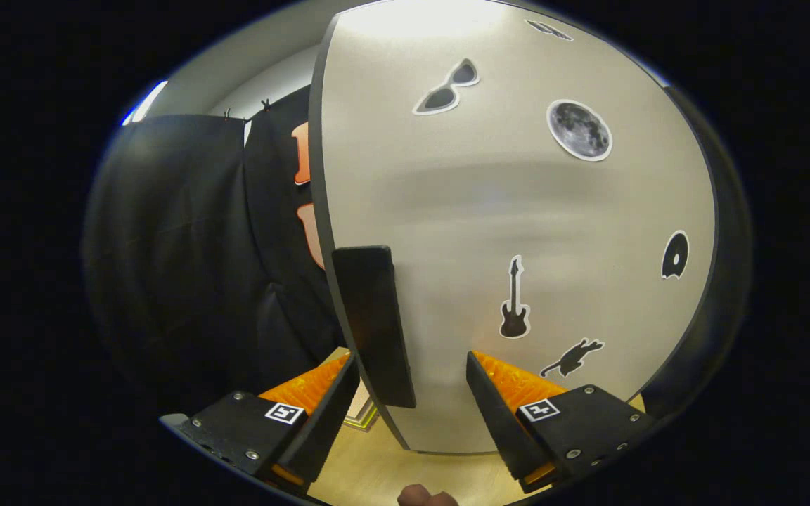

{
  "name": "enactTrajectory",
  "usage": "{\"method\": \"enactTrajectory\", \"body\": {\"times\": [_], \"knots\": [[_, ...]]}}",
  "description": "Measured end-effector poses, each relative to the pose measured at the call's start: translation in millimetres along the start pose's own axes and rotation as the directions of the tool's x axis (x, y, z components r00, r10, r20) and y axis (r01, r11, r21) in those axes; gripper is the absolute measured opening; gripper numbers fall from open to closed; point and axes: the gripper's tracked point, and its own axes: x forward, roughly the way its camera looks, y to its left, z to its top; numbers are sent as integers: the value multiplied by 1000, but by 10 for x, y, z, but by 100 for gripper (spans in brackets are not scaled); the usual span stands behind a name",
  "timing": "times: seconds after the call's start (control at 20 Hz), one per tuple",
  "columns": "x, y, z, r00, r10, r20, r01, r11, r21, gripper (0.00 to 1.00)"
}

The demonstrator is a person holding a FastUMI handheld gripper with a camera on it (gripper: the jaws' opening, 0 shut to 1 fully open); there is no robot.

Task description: Open the shoe cabinet door, grab the shoes and put them into the shoe cabinet, then close the shoe cabinet door.

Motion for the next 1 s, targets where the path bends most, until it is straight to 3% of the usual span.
{"method": "enactTrajectory", "body": {"times": [0.3, 0.7, 1.0], "knots": [[-710, 72, 76, 997, -67, 42, 66, 997, 35, 95], [-1886, -164, 135, 971, -214, 104, 211, 977, 36, 95], [-2661, -344, 173, 959, -228, 168, 230, 973, 6, 95]]}}
